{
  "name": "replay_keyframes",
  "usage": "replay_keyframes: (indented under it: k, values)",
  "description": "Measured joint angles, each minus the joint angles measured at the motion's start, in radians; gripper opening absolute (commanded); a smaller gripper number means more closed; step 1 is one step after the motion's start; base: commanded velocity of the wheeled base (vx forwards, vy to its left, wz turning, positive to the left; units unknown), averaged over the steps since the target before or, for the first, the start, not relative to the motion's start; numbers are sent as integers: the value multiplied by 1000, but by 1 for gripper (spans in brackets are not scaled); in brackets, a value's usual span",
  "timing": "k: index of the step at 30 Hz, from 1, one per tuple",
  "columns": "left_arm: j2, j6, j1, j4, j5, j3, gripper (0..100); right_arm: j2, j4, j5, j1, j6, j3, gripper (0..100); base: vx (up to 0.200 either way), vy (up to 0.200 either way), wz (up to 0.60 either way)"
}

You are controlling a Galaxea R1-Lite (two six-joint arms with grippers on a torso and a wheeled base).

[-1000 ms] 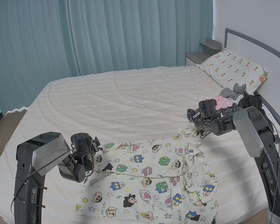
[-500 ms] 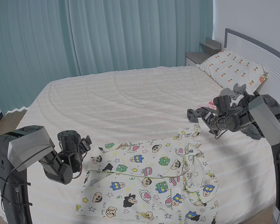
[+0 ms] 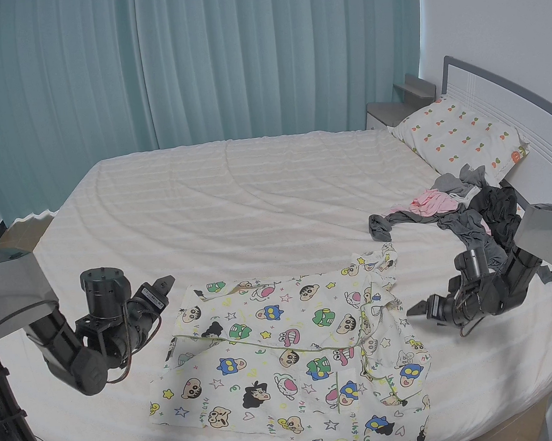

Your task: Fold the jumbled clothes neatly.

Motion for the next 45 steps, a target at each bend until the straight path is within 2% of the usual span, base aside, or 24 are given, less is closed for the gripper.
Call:
replay_keyframes:
  k: [4,21,22,26,38,45]
  values:
    - [-75,-89,-16,-1,-38,79,100,-3,-43,30,-11,-90,85,100,0,0,0]
    - [-134,-94,-33,-3,-24,118,100,-5,-54,27,84,-95,130,100,0,0,0]
    - [-134,-94,-34,-3,-24,118,100,-5,-53,19,88,-93,131,0,0,0,0]
    - [-134,-94,-35,-3,-21,119,100,-7,-48,-9,95,-85,135,0,0,0,0]
    - [-134,-93,-49,-4,7,118,100,-31,-46,-14,90,-28,151,0,0,0,0]
    - [-134,-93,-51,-4,8,118,100,-64,-45,-29,62,-18,158,0,0,0,0]
